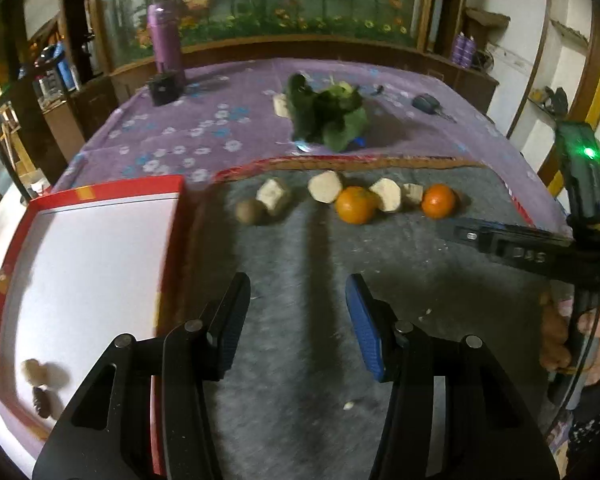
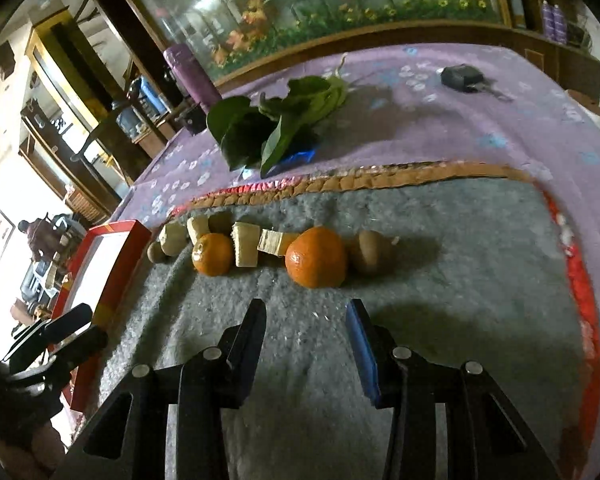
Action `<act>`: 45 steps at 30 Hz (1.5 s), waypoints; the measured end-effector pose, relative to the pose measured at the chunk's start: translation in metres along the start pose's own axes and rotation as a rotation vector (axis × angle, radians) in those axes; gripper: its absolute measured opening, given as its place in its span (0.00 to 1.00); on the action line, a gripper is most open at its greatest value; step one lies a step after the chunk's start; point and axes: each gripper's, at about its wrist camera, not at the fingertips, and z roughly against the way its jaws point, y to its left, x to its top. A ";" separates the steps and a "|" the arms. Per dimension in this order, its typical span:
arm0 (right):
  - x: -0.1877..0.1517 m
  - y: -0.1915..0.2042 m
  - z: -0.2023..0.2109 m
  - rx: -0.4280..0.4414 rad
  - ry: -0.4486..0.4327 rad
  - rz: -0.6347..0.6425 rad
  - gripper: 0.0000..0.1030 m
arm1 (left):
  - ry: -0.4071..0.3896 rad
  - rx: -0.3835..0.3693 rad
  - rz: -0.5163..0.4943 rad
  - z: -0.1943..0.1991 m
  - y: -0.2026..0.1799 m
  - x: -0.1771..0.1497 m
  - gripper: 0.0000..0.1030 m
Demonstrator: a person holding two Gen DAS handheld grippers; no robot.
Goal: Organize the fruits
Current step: 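Grasp a mandarin orange with the right gripper while the left gripper grasps another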
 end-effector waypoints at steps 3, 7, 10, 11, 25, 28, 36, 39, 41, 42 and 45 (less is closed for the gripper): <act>0.008 0.005 -0.010 -0.061 -0.015 0.031 0.40 | 0.027 -0.035 0.001 -0.008 -0.006 0.003 0.48; 0.018 0.006 -0.021 -0.081 -0.026 0.045 0.40 | 0.067 -0.069 0.002 -0.022 -0.011 0.010 0.48; 0.018 0.005 -0.020 -0.078 -0.029 0.050 0.34 | 0.078 -0.068 0.004 -0.031 -0.014 0.016 0.48; 0.017 0.003 -0.018 -0.076 -0.027 0.053 0.34 | 0.083 -0.070 0.006 -0.035 -0.015 0.018 0.48; 0.006 -0.032 0.004 0.077 0.066 -0.163 0.34 | 0.146 -0.062 0.014 -0.087 -0.039 0.049 0.48; 0.006 -0.034 0.005 0.091 0.071 -0.185 0.34 | 0.138 -0.063 0.026 -0.093 -0.038 0.055 0.48; 0.006 -0.035 0.006 0.091 0.073 -0.179 0.34 | 0.087 -0.040 -0.006 -0.096 -0.045 0.055 0.32; 0.006 -0.033 0.005 0.083 0.070 -0.165 0.34 | 0.081 -0.069 0.003 -0.092 -0.042 0.051 0.32; 0.007 -0.031 0.004 0.075 0.067 -0.150 0.34 | 0.076 -0.074 0.003 -0.089 -0.041 0.048 0.31; 0.006 -0.029 0.004 0.069 0.064 -0.139 0.34 | 0.073 -0.081 0.011 -0.086 -0.039 0.045 0.31; 0.006 -0.027 0.003 0.062 0.059 -0.120 0.34 | 0.061 -0.094 0.014 -0.073 -0.039 0.037 0.31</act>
